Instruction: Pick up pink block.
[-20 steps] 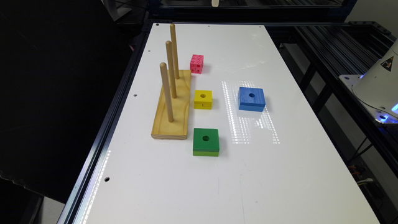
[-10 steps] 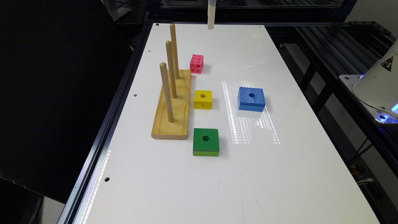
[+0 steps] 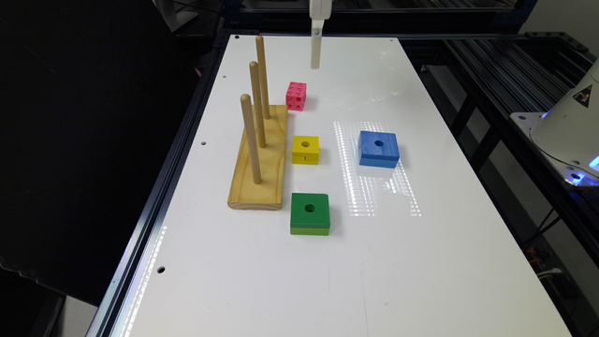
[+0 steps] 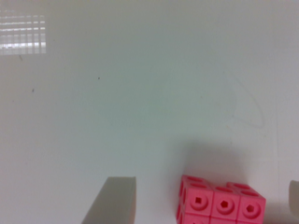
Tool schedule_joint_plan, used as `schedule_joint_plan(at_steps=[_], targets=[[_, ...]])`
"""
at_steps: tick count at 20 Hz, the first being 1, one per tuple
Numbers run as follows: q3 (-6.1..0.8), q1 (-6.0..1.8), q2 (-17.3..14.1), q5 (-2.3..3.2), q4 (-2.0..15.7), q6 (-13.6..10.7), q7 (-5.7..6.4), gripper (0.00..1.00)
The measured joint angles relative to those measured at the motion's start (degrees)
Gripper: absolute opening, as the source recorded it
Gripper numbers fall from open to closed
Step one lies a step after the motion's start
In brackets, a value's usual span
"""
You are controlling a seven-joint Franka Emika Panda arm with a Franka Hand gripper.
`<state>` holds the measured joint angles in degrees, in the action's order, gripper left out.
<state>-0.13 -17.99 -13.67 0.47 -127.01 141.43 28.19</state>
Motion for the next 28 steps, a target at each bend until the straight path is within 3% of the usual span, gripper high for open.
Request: schedule_joint_plan(at_steps=[6,10,16,20,28], targets=[[-0.91,0.03,-0.1,-0.03,1.04,0.0,0.16,1.0],[-1.12,0.06,-0.9,-0.04,1.27,0.3,0.18,1.0],[-1.29,0.06,-7.3,-0.04,1.94,6.2,0.2,1.0],[-2.15,0.1,-8.4,-0.04,3.85,6.1,0.74,1.0],[-2.77,0.13,-8.9,-0.04,4.0,6.2,1.02,1.0]])
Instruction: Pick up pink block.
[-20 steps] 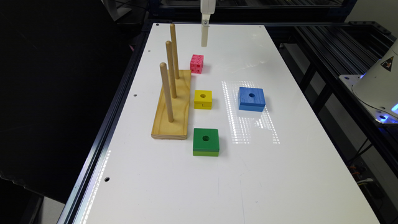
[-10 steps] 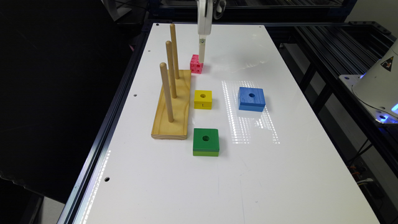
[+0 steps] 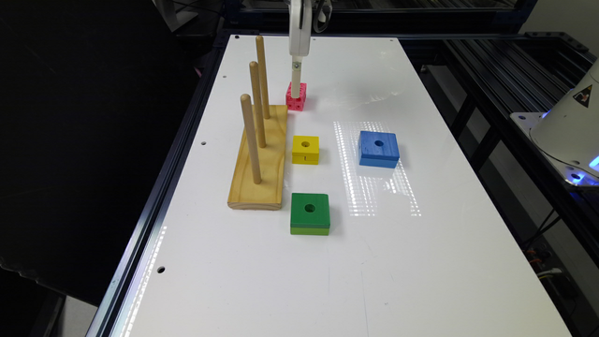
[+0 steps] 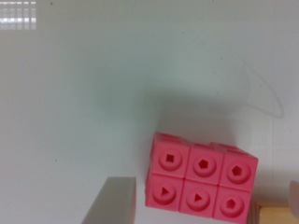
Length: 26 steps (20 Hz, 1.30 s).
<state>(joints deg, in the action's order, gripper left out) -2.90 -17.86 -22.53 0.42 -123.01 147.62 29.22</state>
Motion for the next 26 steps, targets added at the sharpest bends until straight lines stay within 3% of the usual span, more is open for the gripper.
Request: schedule_joint_plan(at_steps=[3,8,16,17,26], targets=[[-0.01,0.0,-1.3,0.0,0.03,0.7,0.0,1.0],[-0.01,0.0,-5.4,0.0,0.7,4.2,0.0,1.0],[0.04,0.0,-6.7,0.04,1.71,4.6,0.01,1.0],[0.05,0.0,-6.7,0.04,1.7,4.6,0.01,0.0],[0.04,-0.02,-6.7,0.04,1.7,4.6,0.01,0.0]])
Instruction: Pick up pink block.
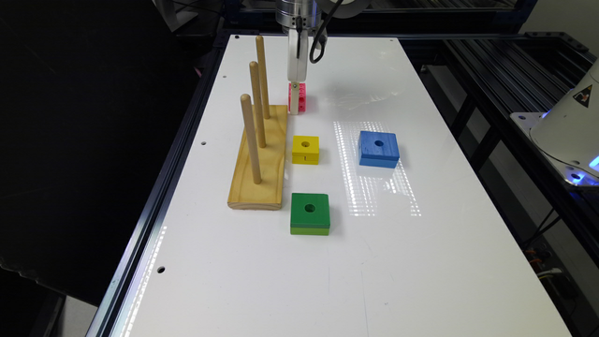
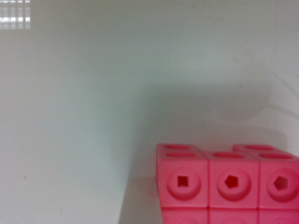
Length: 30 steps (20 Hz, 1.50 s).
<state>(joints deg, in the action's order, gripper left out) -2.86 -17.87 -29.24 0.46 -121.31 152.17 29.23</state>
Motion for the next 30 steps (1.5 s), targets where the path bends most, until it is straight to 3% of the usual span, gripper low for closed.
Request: schedule_joint_plan(at_steps=[7,14,19,25,30], targets=[[0.01,-0.06,0.7,0.0,-0.01,-0.3,0.0,0.0],[0.0,-0.08,4.7,-0.01,-0.06,-4.4,0.0,0.0],[-0.01,-0.08,8.8,-0.04,-0.12,-8.8,0.0,0.0],[-0.01,-0.08,9.8,-0.04,-0.1,-9.5,0.0,0.0],[-0.02,-0.07,13.2,-0.06,-0.14,-13.0,0.0,0.0]])
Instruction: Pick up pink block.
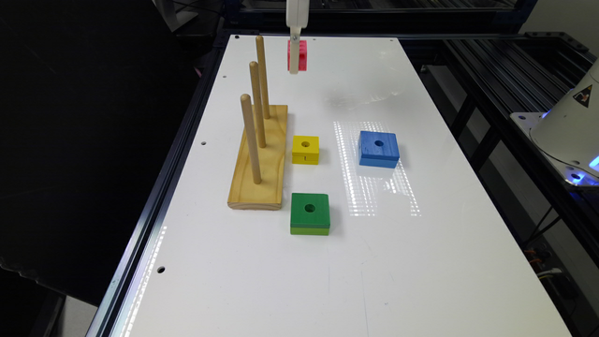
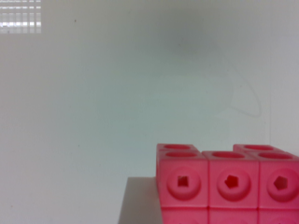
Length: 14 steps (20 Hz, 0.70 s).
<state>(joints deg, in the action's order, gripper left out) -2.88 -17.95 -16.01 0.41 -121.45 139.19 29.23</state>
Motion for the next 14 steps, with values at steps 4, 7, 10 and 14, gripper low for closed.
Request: schedule_joint_plan(at_steps=[4,7,10,14], targets=[[0.0,0.0,0.4,0.0,-0.05,-0.4,0.0,0.0],[-0.01,0.0,1.4,0.0,0.2,-1.0,0.0,0.0],[-0.02,0.0,4.2,-0.04,0.19,-3.7,0.0,0.0],[-0.03,0.01,6.4,-0.05,0.13,-6.0,0.0,0.0]])
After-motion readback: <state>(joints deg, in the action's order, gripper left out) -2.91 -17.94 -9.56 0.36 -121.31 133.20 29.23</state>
